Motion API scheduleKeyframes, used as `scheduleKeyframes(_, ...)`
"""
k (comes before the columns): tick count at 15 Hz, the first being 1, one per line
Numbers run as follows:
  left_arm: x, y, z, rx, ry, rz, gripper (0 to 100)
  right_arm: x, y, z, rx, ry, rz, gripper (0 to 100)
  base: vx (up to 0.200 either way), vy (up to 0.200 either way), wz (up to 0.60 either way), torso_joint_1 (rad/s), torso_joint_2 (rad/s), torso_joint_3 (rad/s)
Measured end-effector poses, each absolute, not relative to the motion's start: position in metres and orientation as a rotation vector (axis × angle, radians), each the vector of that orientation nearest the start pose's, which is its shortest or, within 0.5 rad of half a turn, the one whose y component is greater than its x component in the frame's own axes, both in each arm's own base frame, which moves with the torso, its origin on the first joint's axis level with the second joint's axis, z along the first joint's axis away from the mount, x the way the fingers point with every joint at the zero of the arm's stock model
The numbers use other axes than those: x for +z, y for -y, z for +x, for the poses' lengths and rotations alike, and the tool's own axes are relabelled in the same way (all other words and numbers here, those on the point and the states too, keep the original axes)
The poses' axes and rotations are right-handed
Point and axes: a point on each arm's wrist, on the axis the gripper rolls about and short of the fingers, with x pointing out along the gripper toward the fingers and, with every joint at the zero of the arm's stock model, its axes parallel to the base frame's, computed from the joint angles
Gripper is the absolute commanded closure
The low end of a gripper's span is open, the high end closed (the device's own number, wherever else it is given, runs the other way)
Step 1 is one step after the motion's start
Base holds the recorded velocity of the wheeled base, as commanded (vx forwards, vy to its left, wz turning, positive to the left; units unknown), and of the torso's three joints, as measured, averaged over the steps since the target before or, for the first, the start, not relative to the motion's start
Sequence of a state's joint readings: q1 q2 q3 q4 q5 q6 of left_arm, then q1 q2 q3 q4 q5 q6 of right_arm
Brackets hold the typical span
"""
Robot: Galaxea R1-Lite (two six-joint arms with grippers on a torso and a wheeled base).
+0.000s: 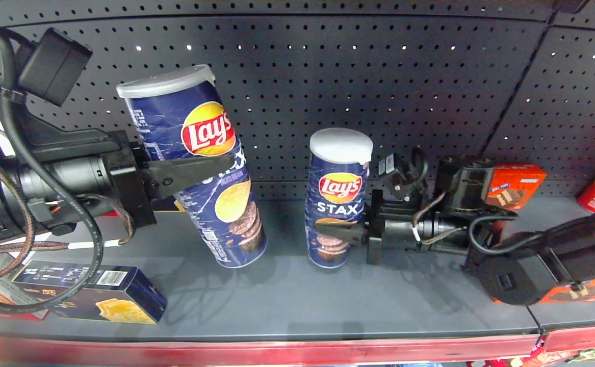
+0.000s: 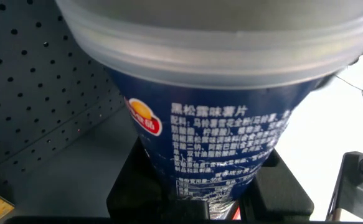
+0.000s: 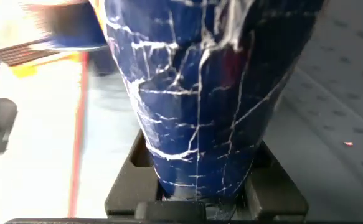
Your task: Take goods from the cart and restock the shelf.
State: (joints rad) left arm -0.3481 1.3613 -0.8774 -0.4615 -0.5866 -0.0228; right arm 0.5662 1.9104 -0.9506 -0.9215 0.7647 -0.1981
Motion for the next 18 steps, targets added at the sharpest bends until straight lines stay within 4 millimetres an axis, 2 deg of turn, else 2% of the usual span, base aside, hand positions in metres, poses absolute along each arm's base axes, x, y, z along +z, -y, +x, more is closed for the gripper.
scheduleKeyframes(3, 0.277, 0.088, 0.207, -0.929, -0.033, -0.024, 100, 0.169, -0.2, 0.257, 1.347, 0.113, -0.167, 100, 0.0, 0.0, 0.0, 0.0, 0.0, 0.0)
scheduleKeyframes(6, 0.278, 0.086, 0.206, -0.919, -0.029, -0.023, 100, 0.155, -0.196, 0.237, 1.362, 0.091, -0.167, 100, 0.0, 0.0, 0.0, 0.0, 0.0, 0.0)
scheduleKeyframes(9, 0.278, 0.083, 0.207, -0.911, -0.03, -0.024, 100, 0.144, -0.194, 0.233, 1.37, 0.063, -0.167, 100, 0.0, 0.0, 0.0, 0.0, 0.0, 0.0)
scheduleKeyframes(18, 0.277, 0.081, 0.207, -0.903, -0.031, -0.024, 100, 0.121, -0.199, 0.244, 1.375, 0.022, -0.164, 100, 0.0, 0.0, 0.0, 0.0, 0.0, 0.0)
